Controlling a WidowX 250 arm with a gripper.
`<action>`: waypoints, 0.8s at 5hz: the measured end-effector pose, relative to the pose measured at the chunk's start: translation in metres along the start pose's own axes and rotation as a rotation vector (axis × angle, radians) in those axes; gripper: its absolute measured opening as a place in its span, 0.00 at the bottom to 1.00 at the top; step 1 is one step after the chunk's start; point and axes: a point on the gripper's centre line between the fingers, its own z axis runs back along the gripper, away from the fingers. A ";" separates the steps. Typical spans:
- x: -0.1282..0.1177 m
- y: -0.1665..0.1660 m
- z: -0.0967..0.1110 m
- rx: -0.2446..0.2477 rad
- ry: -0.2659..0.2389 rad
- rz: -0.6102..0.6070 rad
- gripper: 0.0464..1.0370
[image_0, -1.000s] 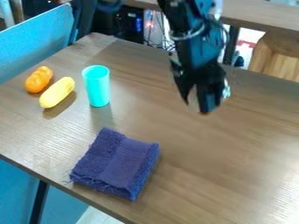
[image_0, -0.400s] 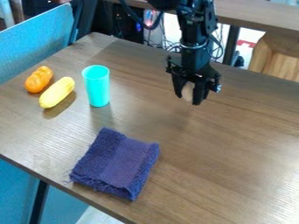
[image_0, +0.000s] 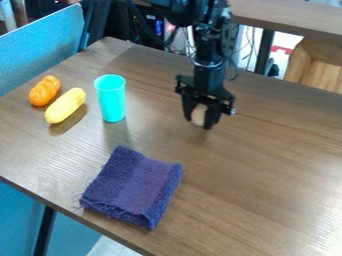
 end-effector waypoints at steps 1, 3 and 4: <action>-0.013 0.016 -0.015 0.033 0.069 0.042 0.57; -0.019 0.017 -0.018 -0.041 0.081 0.049 0.92; -0.023 0.010 -0.012 -0.085 0.058 0.041 0.97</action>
